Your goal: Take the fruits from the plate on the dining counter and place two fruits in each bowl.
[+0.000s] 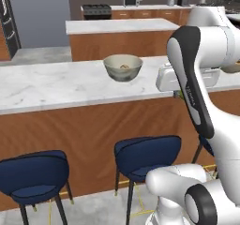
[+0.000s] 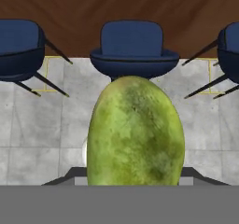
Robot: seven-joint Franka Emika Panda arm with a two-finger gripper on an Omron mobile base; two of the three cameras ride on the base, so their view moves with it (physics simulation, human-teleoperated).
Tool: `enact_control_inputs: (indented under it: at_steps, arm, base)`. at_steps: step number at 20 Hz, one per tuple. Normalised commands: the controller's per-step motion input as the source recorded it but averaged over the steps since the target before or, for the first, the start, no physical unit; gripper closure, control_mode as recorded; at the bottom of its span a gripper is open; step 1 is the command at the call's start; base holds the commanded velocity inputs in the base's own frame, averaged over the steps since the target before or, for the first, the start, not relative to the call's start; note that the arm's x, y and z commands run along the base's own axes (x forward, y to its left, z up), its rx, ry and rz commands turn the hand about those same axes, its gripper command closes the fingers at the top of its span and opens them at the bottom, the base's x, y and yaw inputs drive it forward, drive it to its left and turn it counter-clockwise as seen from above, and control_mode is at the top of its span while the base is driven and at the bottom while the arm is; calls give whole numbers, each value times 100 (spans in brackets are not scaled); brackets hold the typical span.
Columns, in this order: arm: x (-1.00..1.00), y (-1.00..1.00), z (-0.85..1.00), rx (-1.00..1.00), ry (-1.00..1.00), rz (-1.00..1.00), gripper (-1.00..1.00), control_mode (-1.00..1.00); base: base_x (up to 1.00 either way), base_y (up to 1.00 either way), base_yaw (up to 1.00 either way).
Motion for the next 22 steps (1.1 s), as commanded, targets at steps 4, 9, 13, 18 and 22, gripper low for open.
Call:
enact_control_inputs:
  at_steps: [4,9,13,18,22]
  arm:
    - [0,0,0,0,0,0,100,100]
    - [0,0,0,0,0,0,100,100]
    - [0,0,0,0,0,0,100,100]
    - [0,0,0,0,0,0,100,100]
    - [0,0,0,0,0,0,100,100]
  base:
    - [24,58,0]
    - [46,10,0]
    - [50,0,0]
    - [46,1,0]
    - [51,7,0]
